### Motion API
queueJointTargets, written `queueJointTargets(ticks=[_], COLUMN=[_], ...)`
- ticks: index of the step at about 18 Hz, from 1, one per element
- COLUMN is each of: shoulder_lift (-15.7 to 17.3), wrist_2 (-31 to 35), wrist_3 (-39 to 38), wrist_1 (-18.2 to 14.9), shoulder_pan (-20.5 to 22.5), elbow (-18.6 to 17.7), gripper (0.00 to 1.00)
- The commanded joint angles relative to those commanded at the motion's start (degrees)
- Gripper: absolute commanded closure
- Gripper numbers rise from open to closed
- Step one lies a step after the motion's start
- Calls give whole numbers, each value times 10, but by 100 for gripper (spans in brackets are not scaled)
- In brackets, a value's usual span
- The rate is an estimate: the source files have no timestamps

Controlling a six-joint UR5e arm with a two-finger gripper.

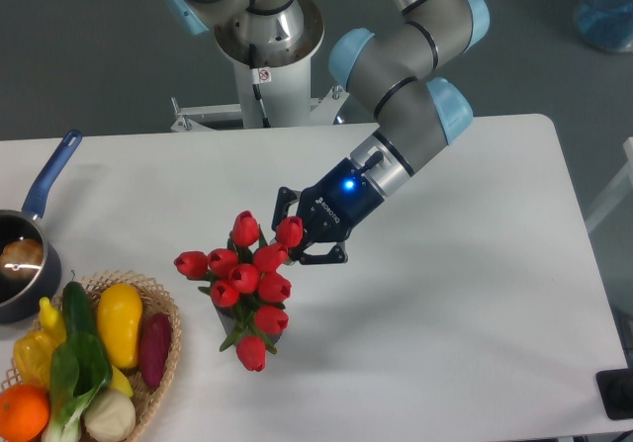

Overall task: Pick up the flowers from the vase
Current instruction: 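Close the gripper around the tulip stems above the grey vase, then lift the tulip bouquet up out of the grey vase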

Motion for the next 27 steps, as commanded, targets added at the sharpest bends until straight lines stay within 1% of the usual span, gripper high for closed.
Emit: queueJointTargets(ticks=[3,7,11,13,16,20,24,27], shoulder_lift=[14,37,40,45,46,48,48,41], wrist_2=[-20,-44,-61,-64,-94,-115,-155,-159], wrist_3=[-44,-71,-113,-125,-128,-172,-172,-173], wrist_1=[1,0,0,0,0,0,0,0], shoulder_pan=[0,1,3,4,26,42,80,104], elbow=[17,25,52,57,66,87,96,123], gripper=[100,100,100,100,100,100,100,100])
